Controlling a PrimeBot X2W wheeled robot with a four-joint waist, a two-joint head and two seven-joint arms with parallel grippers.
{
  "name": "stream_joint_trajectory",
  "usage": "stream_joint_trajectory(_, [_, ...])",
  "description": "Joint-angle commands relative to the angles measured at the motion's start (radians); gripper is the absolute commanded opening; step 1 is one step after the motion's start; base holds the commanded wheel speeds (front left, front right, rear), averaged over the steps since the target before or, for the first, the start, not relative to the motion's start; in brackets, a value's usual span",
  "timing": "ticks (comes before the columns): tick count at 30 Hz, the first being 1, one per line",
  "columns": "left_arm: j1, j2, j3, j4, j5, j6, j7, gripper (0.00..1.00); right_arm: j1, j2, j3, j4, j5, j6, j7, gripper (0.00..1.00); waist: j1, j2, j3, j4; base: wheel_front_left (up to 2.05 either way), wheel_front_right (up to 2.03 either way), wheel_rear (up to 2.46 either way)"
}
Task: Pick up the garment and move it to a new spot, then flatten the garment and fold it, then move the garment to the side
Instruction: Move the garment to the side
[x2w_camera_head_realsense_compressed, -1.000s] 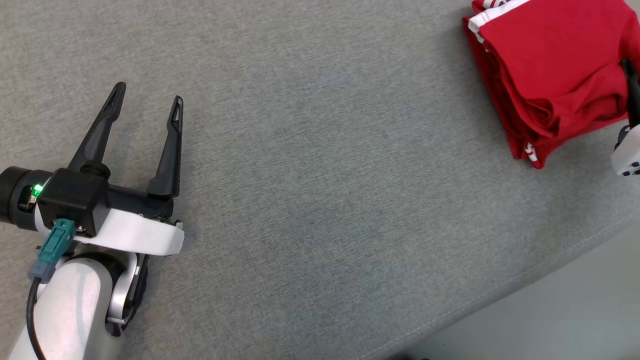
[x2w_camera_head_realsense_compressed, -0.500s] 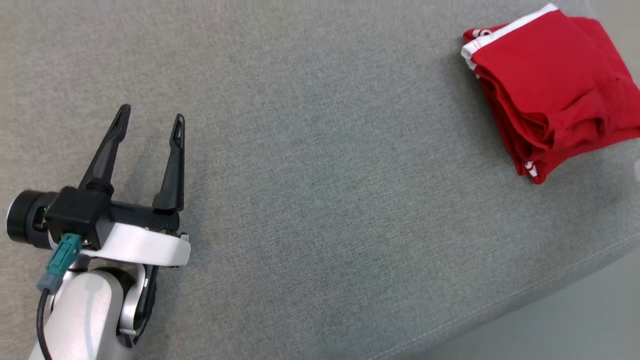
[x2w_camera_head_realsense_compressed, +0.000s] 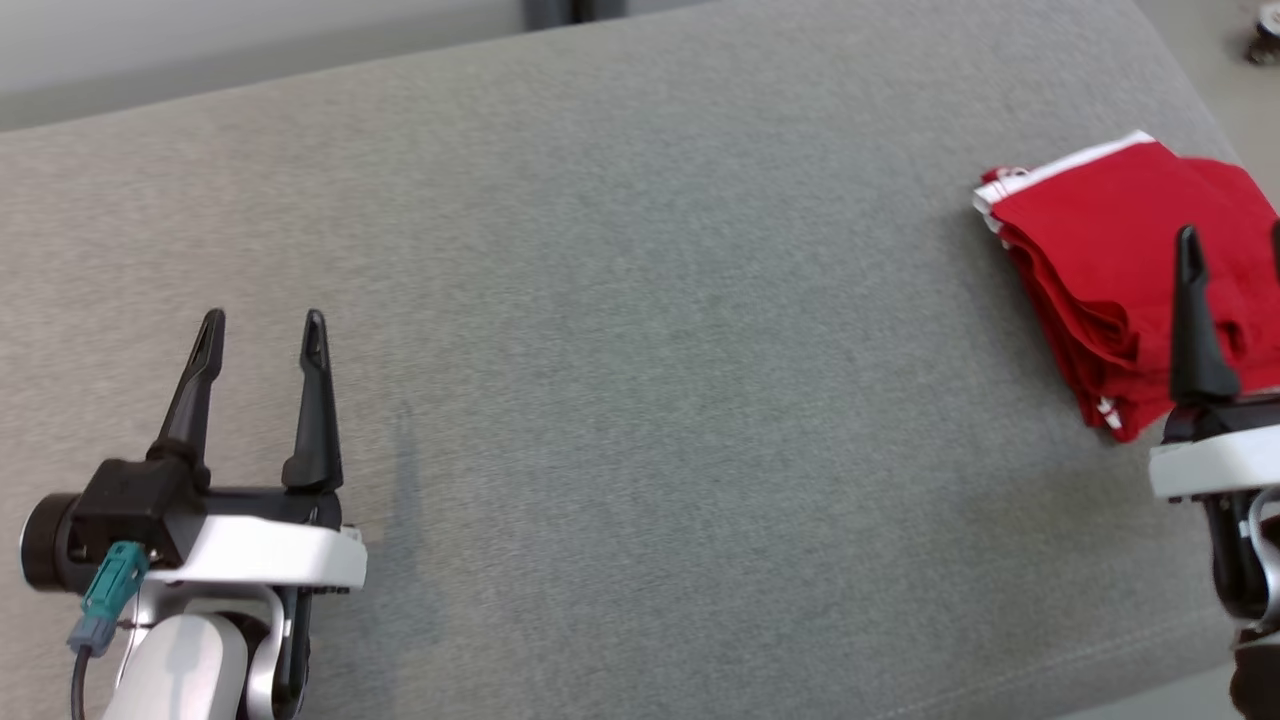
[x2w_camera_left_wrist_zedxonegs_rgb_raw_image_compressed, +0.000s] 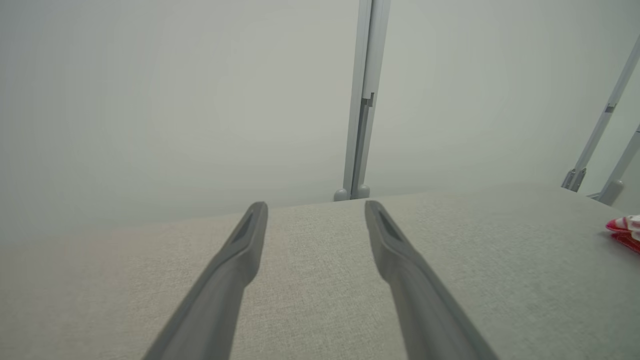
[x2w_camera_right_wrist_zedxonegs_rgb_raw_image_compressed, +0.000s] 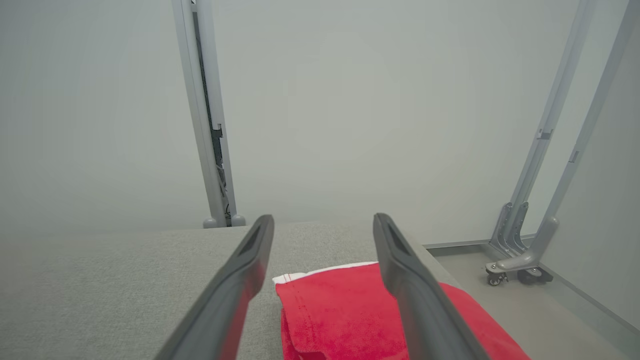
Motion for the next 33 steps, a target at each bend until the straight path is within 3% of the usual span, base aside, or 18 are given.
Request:
stream_joint_trajectory(1, [0.019,0.003,0.01,0.004,-0.008,0.011,-0.007,1.0,0.028,0.012,0.002,-0.036,-0.02,0.0,0.017,1.0,0.0,0.0,-0.049,0.057,0.0,0.0,0.0])
stream_joint_trajectory(12, [0.12,0.011,0.027,0.012,-0.025,0.038,-0.003,1.0,0.164,0.072,0.044,-0.156,-0.087,-0.001,0.116,1.0,0.0,0.0,-0.154,0.164,0.0,0.0,0.0])
stream_joint_trajectory(33, [0.263,0.032,-0.02,0.005,-0.043,0.028,0.067,1.0,0.381,0.105,0.004,-0.231,-0.107,0.0,0.196,1.0,0.0,0.0,-0.312,0.171,0.0,0.0,0.0])
